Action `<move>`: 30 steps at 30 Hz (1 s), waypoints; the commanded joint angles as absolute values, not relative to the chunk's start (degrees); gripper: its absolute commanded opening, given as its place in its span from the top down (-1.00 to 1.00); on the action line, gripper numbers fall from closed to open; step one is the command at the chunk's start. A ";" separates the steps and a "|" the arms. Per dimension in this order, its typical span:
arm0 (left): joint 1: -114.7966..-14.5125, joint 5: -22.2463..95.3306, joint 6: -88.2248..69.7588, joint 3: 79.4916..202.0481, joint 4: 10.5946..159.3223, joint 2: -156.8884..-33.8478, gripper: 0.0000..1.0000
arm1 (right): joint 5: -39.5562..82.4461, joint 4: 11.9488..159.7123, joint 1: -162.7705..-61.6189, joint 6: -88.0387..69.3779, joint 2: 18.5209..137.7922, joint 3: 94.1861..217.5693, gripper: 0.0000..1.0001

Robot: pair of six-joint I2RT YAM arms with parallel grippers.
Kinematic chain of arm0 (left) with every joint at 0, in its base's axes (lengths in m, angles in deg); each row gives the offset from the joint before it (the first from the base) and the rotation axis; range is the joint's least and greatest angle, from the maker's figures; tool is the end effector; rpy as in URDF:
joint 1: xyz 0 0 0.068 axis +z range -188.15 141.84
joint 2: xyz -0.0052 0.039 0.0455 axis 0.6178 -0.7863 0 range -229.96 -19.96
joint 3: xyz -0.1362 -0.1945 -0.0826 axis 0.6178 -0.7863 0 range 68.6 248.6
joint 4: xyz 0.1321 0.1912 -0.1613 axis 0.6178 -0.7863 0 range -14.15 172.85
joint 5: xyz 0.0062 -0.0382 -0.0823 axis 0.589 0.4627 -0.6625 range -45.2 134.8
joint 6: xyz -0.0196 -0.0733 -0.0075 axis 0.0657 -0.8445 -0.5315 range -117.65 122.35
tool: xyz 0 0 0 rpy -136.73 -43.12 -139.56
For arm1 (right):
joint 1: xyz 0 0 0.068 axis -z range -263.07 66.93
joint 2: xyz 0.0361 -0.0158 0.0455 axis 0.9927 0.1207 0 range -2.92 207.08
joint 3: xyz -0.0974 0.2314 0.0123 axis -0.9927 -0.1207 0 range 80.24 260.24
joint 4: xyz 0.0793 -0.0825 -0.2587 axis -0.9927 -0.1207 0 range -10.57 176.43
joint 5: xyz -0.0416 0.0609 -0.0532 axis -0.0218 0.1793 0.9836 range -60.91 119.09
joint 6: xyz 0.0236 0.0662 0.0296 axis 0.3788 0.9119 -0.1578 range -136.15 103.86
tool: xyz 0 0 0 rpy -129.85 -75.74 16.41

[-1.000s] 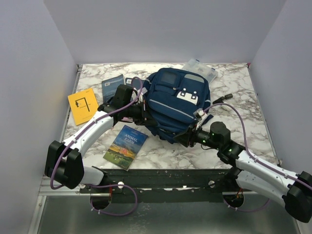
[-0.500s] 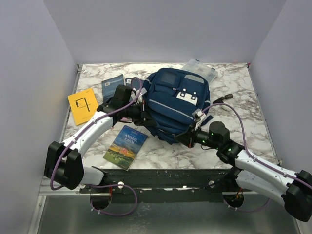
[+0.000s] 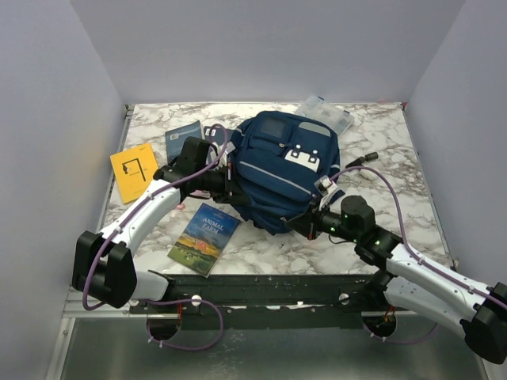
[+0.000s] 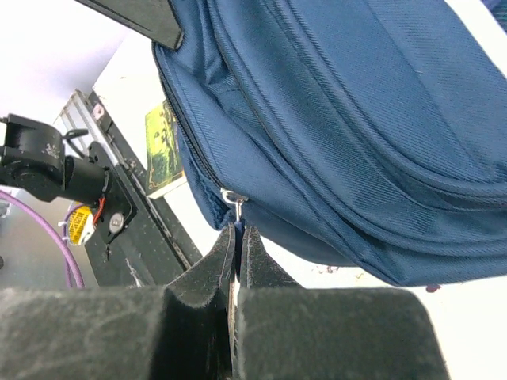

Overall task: Pack the student bag
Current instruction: Unzip the student bag at the center of the board.

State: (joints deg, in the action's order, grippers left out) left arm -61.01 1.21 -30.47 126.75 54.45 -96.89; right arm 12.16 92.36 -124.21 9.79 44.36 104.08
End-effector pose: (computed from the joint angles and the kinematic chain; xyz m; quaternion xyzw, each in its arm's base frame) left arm 0.2778 -0.1655 0.2310 0.0600 0.8729 -0.4640 0.1383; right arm 0.1797 0.1820 0.1988 -0.1918 0.7792 0.4220 0.4218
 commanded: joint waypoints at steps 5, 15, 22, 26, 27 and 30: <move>-56.96 -3.08 -26.05 133.61 53.36 -94.92 1.00 | 28.36 77.42 -124.08 11.42 49.01 109.78 0.99; -55.33 -4.85 -26.98 134.46 53.15 -95.11 1.00 | 66.84 70.66 -123.96 26.45 58.54 112.46 0.99; -55.33 -6.17 -26.24 134.61 52.56 -95.51 1.00 | 71.07 87.70 -121.88 25.29 61.63 107.43 0.99; -55.25 -6.50 -25.30 134.39 52.21 -95.74 1.00 | 65.77 93.82 -117.66 21.61 64.62 107.93 0.99; -55.29 -6.95 -25.21 134.43 51.89 -96.08 1.00 | 64.31 93.37 -115.84 21.75 65.42 108.45 0.99; -56.63 -6.19 -24.73 133.38 51.73 -96.24 1.00 | 63.05 86.71 -113.85 22.04 64.88 111.26 0.97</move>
State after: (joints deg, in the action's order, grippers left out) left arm -55.91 -3.05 -27.91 131.60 50.15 -97.02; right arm 59.98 90.98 -116.94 23.86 64.97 109.11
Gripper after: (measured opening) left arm 0.027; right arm 0.012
